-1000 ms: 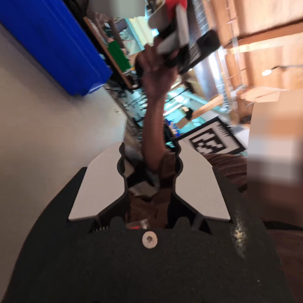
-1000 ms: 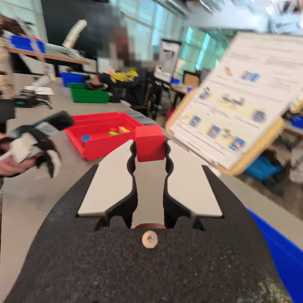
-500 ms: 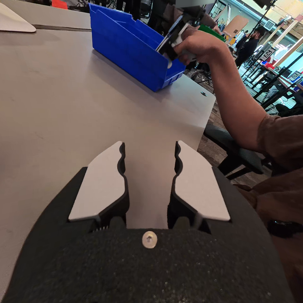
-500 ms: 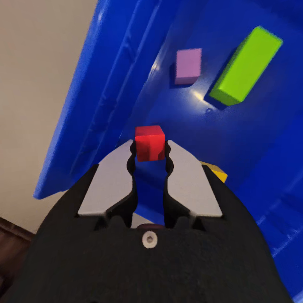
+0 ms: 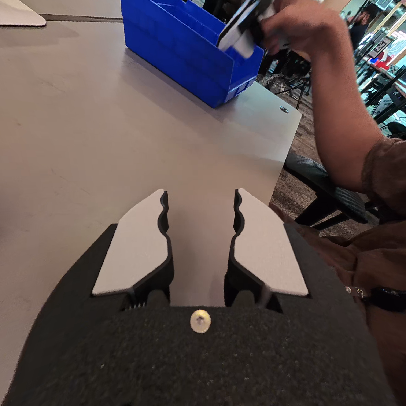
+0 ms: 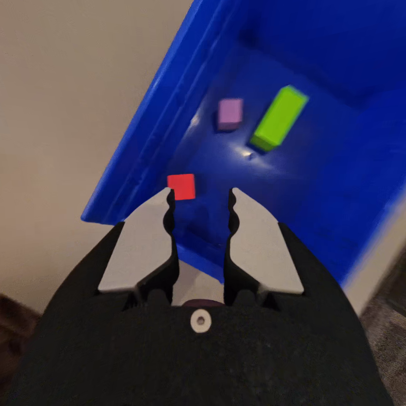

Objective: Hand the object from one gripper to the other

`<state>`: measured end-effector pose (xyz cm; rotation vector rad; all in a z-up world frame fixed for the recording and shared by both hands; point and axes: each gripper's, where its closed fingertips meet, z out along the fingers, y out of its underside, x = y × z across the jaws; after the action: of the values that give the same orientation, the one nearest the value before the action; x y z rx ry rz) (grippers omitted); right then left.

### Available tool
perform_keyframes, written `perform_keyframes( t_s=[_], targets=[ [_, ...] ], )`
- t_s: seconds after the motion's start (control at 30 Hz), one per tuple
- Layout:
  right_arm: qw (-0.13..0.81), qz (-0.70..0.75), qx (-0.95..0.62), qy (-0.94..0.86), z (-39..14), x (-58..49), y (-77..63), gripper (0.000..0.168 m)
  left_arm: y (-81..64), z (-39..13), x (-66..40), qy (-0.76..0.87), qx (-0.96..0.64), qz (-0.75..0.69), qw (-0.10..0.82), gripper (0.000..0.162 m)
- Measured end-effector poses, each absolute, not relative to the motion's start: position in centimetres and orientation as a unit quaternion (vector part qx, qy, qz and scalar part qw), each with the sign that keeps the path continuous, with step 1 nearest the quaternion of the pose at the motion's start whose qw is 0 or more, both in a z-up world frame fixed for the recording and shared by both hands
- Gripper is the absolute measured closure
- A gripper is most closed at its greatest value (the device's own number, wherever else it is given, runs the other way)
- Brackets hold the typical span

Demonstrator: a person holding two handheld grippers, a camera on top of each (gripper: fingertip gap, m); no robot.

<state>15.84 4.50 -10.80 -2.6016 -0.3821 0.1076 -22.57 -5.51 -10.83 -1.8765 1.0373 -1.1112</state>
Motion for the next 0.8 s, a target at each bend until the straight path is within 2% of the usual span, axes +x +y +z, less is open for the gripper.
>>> perform_keyframes(
  t_s=[0.13,0.2,0.27,0.37,0.47,0.67,0.73,0.8],
  targets=[
    [0.454,-0.007,-0.887,-0.087,-1.9,18.5,3.3,0.122,-4.6,-10.2,-23.2,0.388,-0.728,-0.423,0.376,0.104],
    [0.544,0.040,-0.834,-0.085,0.1,16.7,1.8,0.123,-4.0,-10.1,-24.1,0.390,-0.727,-0.410,0.390,0.101],
    [0.598,0.070,-0.794,-0.089,-0.1,14.6,0.0,0.123,-3.1,-9.9,-25.3,0.400,-0.727,-0.383,0.406,0.095],
    [0.628,0.106,-0.768,-0.067,-3.3,11.5,-2.6,0.123,-1.1,-8.6,-27.6,0.408,-0.731,-0.345,0.426,0.093],
    [0.638,0.110,-0.759,-0.073,-6.9,8.3,-4.5,0.123,1.8,-8.3,-30.9,0.410,-0.771,-0.279,0.401,0.095],
    [0.633,0.081,-0.758,-0.137,-8.9,4.6,-4.9,0.124,8.6,-11.3,-36.6,0.438,-0.847,-0.124,0.276,0.095],
    [0.622,0.069,-0.767,-0.141,-9.4,4.4,-4.6,0.124,10.8,-12.8,-38.1,0.388,-0.891,-0.086,0.220,0.097],
    [0.619,0.064,-0.771,-0.137,-9.7,4.4,-4.6,0.124,12.2,-13.6,-37.6,0.331,-0.918,-0.112,0.185,0.100]
  ],
)
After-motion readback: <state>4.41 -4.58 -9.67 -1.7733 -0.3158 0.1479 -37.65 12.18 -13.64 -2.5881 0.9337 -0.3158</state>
